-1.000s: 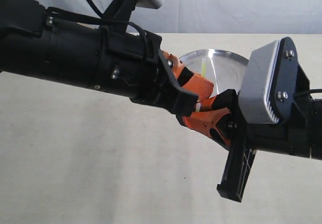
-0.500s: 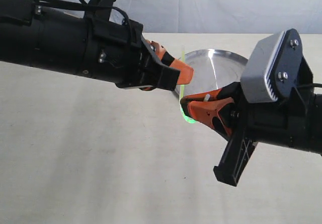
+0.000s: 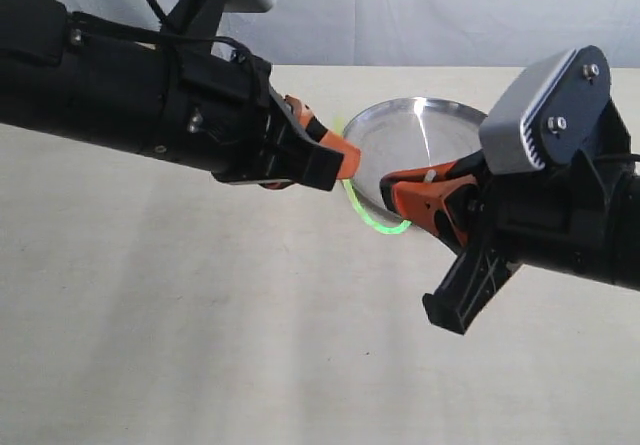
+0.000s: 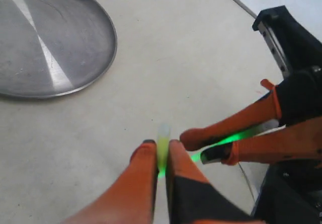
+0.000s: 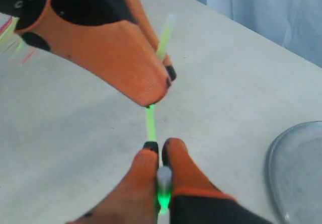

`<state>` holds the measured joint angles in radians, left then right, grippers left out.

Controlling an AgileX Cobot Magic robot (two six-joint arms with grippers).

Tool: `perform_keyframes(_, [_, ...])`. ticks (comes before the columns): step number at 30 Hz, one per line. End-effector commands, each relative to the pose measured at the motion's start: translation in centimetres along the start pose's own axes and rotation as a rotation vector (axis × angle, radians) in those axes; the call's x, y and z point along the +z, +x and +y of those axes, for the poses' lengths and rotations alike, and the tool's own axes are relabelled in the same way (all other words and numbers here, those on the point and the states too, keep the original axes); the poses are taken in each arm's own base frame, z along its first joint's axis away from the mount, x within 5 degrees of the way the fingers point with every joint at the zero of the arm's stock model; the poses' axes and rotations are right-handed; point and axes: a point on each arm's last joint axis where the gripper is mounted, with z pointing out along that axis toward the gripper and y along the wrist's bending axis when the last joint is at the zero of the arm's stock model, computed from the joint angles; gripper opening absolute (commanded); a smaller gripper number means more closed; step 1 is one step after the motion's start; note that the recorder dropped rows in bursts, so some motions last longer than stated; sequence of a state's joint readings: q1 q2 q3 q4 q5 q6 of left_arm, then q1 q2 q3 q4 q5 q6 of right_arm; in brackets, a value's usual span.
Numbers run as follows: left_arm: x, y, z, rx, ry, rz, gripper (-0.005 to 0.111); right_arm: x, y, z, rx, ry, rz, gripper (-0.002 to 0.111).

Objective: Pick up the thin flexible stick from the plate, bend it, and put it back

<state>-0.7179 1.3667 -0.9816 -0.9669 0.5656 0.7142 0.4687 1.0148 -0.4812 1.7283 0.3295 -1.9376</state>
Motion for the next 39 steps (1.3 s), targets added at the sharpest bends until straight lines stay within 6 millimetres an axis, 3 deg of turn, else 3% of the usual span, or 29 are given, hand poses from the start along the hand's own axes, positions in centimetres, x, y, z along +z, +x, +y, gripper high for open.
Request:
perform_keyframes(1, [0.2, 0.8, 0.0, 0.009, 0.018, 0.078, 0.0, -0.2, -2.3, -0.8, 0.008, 0.048, -0.061, -0.001])
perform_keyframes(10, [0.2, 0.9, 0.0, 0.021, 0.019, 0.085, 0.0, -0.2, -4.5, -1.6, 0.013, 0.092, -0.109, -0.001])
perform_keyframes(26, [0.2, 0.8, -0.4, 0.05, 0.057, 0.073, 0.0, 3.3, -5.0, -2.4, 0.191, 0.014, -0.063, -0.001])
perform_keyframes(39, [0.2, 0.5, -0.4, 0.074, 0.053, 0.038, 0.0, 6.0, -4.0, -2.4, 0.282, -0.066, -0.002, -0.001])
